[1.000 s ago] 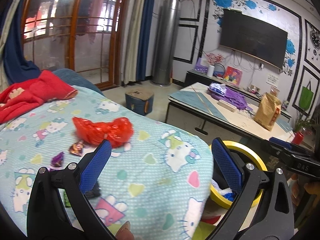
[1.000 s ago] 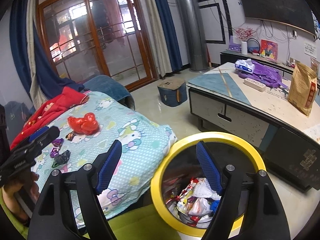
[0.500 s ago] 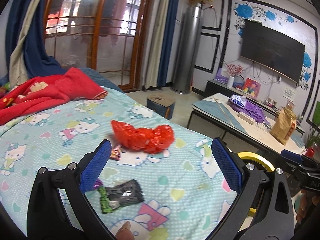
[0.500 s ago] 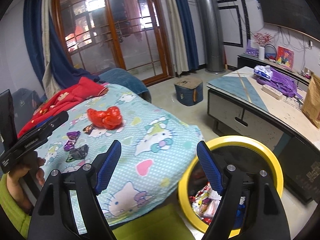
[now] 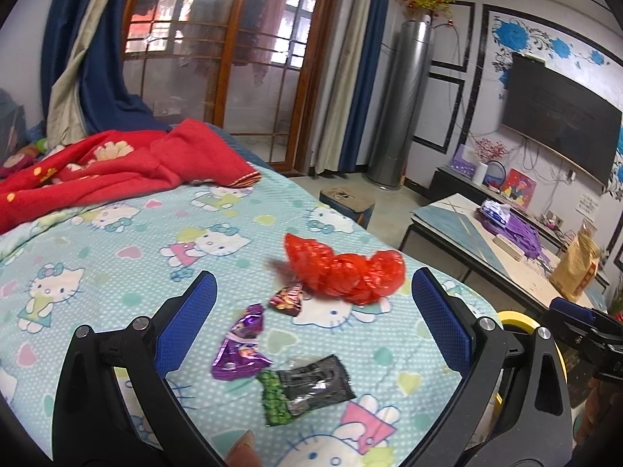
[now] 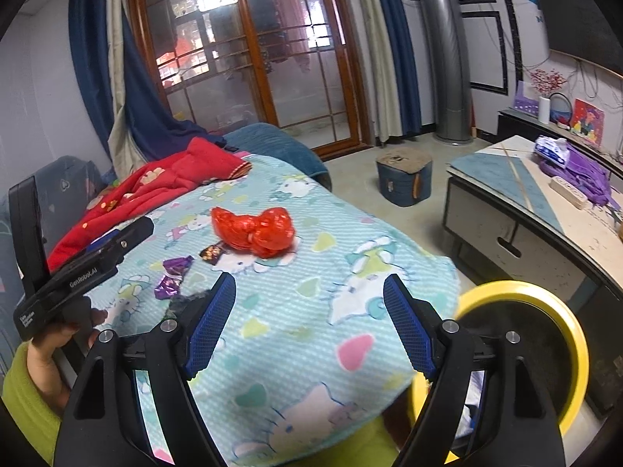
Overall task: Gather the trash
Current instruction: 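Move both tools back from the bin toward the red bag and wrappers on the bed, then grasp the purple wrapper with left tool while right tool grasps the red plastic bag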
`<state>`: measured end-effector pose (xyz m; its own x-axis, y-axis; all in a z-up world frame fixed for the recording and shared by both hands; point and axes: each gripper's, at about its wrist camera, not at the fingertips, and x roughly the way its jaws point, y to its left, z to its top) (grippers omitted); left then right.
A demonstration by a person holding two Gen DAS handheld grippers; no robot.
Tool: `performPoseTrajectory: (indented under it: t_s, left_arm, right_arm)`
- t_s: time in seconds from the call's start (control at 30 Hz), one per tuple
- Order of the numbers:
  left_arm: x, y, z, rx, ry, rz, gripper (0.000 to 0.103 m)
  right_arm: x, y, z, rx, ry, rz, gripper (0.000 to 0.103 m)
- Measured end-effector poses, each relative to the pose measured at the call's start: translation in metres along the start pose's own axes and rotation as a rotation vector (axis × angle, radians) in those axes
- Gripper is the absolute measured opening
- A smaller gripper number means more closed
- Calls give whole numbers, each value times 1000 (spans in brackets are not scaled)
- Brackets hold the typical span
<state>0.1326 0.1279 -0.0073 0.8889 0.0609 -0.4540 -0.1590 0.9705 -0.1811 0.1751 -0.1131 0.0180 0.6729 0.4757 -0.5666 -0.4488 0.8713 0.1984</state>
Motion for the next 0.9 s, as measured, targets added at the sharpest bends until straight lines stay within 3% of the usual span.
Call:
performPoseTrajectory:
  t_s: [0.53,0.83,0.9]
  left_arm:
    - [23,48,-11,-77,95,53,92]
    - [44,56,-25,-100,190,9,92]
    - [48,58,-28,-114,205,0,87]
  right_arm:
    - [85,31,29,-33,83,46,76]
    - [138,24,43,10,155,32,76]
    - [149,22,46,31,169,32,76]
